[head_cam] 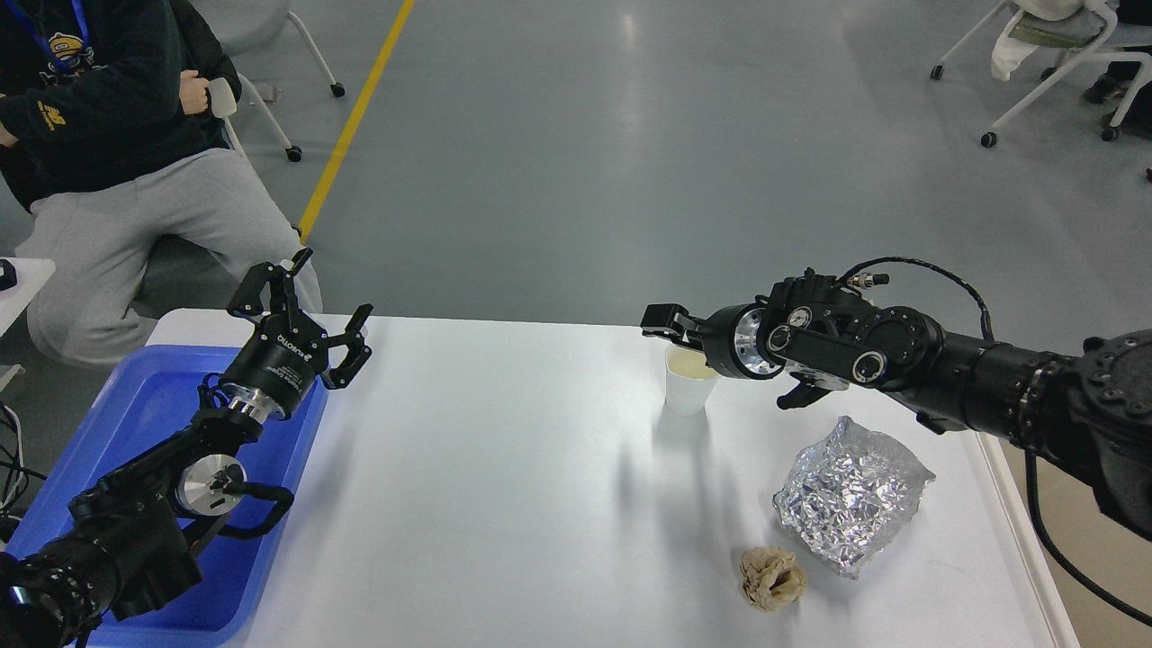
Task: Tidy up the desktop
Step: 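Lower the open right gripper around the paper cup and close it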
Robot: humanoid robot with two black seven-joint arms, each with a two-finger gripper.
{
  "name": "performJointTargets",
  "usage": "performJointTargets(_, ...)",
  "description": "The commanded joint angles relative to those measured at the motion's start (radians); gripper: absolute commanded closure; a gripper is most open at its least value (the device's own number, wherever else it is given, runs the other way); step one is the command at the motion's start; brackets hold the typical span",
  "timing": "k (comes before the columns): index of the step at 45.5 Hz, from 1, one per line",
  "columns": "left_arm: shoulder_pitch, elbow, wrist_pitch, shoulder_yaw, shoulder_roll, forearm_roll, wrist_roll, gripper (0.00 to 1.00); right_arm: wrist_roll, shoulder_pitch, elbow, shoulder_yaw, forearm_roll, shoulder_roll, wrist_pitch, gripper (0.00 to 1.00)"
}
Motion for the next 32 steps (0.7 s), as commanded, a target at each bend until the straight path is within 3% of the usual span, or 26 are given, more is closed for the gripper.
performJointTargets(1, 0.0, 0.0, 0.0, -0.001, 0.0, 0.0, 0.0, 0.0, -0.003, 0.018, -0.01, -0.028, -0.003, 0.007, 0.004, 0.0)
performJointTargets(23, 0.0, 0.0, 0.0, 0.0, 0.0, 0.0, 0.0, 0.0, -0.001, 0.023, -0.018, -0.102, -0.086, -0.019, -0.001, 0.0)
performJointTargets(32, 0.0, 0.0, 0.0, 0.0, 0.0, 0.0, 0.0, 0.0, 0.003, -0.034, -0.09, -0.103, -0.126, -0.006, -0.004, 0.0)
